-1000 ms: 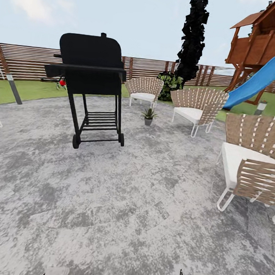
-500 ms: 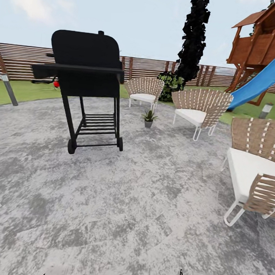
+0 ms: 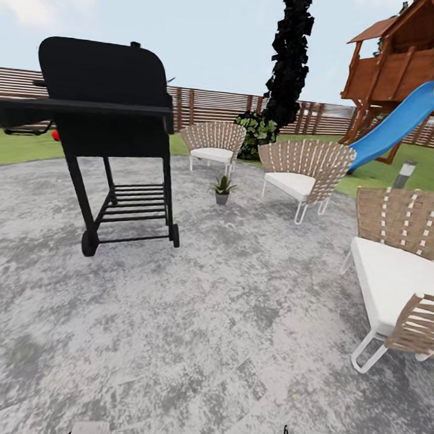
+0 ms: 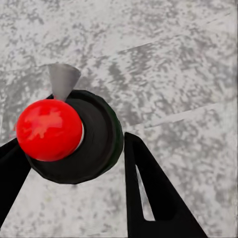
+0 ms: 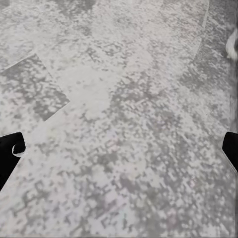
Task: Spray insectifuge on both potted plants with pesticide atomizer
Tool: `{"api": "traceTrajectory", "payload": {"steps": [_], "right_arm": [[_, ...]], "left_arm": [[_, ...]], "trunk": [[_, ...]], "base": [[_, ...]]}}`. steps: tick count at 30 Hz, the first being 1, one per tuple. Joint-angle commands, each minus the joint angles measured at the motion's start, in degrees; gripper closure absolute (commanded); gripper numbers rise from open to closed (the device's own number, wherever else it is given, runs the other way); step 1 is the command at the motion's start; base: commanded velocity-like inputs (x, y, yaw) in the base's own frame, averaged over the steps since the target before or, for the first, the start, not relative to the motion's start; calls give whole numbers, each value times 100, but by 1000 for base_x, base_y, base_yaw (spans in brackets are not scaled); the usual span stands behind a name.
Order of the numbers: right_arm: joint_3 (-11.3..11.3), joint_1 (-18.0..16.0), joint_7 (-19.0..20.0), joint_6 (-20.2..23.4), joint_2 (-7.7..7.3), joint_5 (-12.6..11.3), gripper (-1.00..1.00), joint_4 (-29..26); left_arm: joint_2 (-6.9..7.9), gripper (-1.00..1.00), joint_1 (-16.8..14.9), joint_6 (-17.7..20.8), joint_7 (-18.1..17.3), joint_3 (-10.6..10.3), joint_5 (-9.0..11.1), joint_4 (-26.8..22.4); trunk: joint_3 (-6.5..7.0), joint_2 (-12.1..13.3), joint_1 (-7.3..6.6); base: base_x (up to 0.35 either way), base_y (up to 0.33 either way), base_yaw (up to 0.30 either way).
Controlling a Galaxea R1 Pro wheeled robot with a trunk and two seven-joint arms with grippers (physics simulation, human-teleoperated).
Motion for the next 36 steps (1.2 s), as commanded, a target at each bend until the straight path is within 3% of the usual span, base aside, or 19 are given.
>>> {"api": "traceTrajectory", "payload": {"steps": [1, 36], "right_arm": [[-40, -5, -22, -13, 2, 61, -100, 7], [-44, -5, -27, -11, -8, 61, -100, 7]], "left_arm": [[1, 100, -2, -19, 3, -2, 18, 3], [1, 100, -2, -19, 3, -2, 18, 3]], "trunk": [[-5, -2, 2], [-5, -2, 2]], "base": [[336, 0, -277], [336, 0, -20]]}}
